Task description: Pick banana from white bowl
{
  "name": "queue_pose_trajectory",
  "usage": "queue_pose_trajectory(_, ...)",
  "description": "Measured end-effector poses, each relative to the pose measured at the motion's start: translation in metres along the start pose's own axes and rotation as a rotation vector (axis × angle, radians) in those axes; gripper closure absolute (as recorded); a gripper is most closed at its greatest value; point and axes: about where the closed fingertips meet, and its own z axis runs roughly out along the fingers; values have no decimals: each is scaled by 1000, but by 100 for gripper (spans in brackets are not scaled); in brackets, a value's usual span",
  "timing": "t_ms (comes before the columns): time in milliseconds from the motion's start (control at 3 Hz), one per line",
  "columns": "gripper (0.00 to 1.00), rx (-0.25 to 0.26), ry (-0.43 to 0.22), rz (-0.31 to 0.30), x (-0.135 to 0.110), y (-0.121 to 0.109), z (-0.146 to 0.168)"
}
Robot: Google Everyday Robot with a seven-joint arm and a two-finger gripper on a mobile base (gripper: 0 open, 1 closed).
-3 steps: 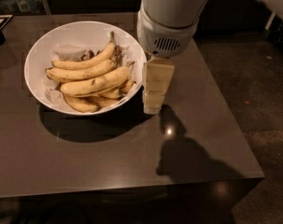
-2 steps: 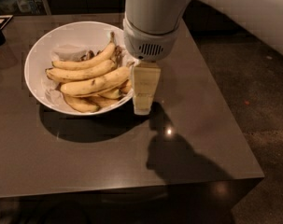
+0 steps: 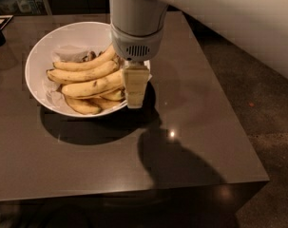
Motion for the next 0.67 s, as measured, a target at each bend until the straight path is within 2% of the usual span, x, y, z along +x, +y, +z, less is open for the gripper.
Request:
queue_pose_trajectory(333, 28, -8, 6, -54, -12, -4, 5)
queue_pose_trajectory(667, 27, -6, 6, -122, -25, -8, 6)
